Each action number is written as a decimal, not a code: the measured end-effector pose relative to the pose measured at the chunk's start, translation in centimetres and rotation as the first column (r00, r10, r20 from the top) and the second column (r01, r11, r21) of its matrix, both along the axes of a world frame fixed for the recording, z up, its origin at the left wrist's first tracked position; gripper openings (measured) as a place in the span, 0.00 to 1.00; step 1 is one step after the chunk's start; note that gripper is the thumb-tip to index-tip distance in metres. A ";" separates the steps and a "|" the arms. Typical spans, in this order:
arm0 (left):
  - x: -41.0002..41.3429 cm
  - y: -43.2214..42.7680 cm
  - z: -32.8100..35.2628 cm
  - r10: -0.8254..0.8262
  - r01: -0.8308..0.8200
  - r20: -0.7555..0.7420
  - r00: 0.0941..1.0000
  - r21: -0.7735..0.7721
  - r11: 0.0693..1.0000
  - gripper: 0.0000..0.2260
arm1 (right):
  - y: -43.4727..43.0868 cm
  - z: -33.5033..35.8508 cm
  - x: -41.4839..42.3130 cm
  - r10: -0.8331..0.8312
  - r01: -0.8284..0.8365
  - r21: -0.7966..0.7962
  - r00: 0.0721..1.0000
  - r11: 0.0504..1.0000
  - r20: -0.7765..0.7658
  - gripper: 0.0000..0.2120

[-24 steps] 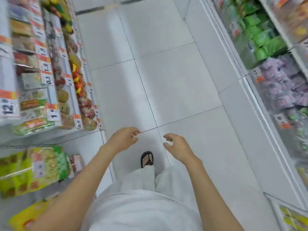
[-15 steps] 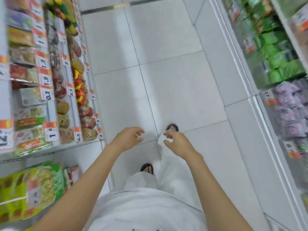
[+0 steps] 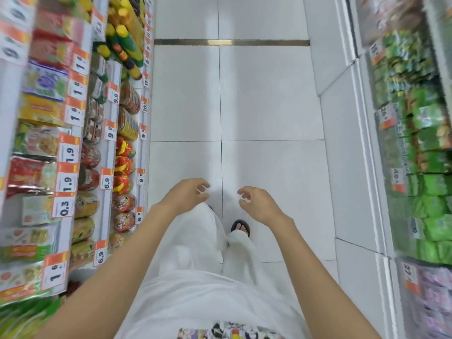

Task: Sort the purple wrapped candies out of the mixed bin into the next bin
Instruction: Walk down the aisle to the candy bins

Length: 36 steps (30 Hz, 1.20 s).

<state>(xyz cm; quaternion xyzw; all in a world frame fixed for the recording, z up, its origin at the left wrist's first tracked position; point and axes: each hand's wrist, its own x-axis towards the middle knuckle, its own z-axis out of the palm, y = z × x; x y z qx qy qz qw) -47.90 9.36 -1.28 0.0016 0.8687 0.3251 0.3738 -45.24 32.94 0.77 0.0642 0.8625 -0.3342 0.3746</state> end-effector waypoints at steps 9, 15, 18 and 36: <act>-24.0 -6.3 -0.2 0.061 -0.061 0.006 0.998 -0.048 0.997 0.11 | -5.7 -1.0 -25.5 0.071 -0.072 0.038 0.997 0.997 0.022 0.15; -41.8 -9.4 1.2 -0.037 0.025 -0.093 0.995 -0.130 0.991 0.16 | -8.9 -0.2 -42.2 -0.046 0.046 -0.034 0.999 0.998 -0.006 0.14; -50.3 -9.6 1.5 -0.049 0.040 -0.080 0.996 -0.113 0.993 0.17 | -9.4 -0.4 -50.2 -0.063 0.063 -0.049 0.998 0.997 -0.018 0.15; -98.9 -6.6 0.5 0.129 -0.130 -0.041 0.991 -0.041 0.991 0.16 | -6.0 -0.5 -100.6 -0.072 0.072 -0.041 0.997 0.997 0.002 0.13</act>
